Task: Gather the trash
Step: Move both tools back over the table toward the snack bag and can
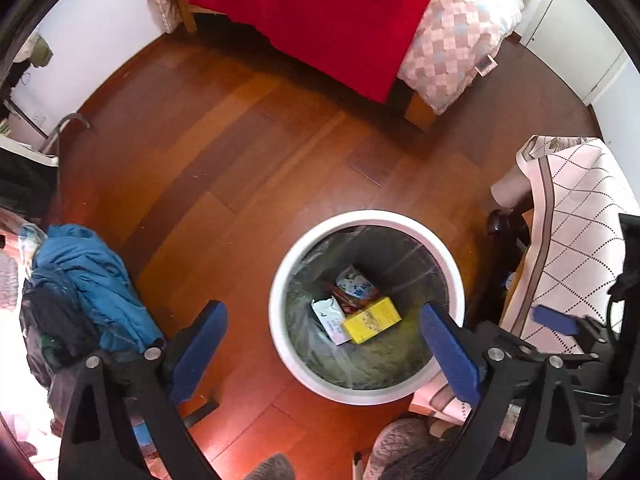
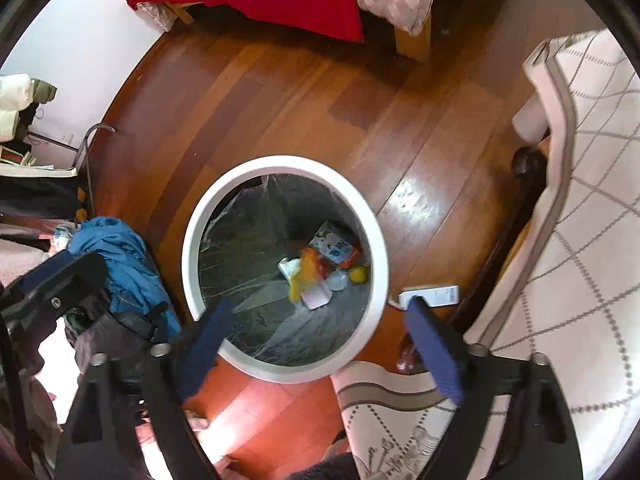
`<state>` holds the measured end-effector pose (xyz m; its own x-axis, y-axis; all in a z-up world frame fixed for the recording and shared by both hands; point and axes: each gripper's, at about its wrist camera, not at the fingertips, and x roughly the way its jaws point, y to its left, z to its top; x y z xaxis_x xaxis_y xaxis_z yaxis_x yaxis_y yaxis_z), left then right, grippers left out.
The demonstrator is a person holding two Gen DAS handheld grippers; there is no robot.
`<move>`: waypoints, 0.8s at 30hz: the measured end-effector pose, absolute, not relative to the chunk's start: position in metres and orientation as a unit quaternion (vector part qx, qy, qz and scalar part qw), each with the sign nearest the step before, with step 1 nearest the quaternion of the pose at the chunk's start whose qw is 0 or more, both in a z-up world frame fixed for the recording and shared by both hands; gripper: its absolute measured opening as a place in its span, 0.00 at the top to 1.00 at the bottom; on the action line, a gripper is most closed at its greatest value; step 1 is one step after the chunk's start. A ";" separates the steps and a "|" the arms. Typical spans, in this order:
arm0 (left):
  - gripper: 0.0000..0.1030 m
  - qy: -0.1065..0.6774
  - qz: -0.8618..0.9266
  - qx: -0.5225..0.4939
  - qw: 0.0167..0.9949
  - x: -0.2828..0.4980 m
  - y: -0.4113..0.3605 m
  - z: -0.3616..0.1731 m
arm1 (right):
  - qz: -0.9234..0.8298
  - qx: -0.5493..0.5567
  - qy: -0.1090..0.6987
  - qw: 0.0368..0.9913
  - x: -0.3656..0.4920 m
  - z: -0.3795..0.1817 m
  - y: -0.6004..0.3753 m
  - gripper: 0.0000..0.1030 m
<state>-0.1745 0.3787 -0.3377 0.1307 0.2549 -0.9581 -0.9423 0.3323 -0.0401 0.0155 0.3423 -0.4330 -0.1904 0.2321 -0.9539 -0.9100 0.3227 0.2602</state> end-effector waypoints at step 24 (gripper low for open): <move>0.00 0.423 0.470 -0.305 0.712 -0.211 0.293 -0.225 | 0.544 -0.248 0.500 0.627 -0.007 -0.273 0.241 0.00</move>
<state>-0.2106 0.2934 -0.2250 0.2008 0.4110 -0.8892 -0.9275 0.3719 -0.0376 -0.0068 0.2409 -0.2726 -0.0918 0.4335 -0.8964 -0.9297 0.2852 0.2332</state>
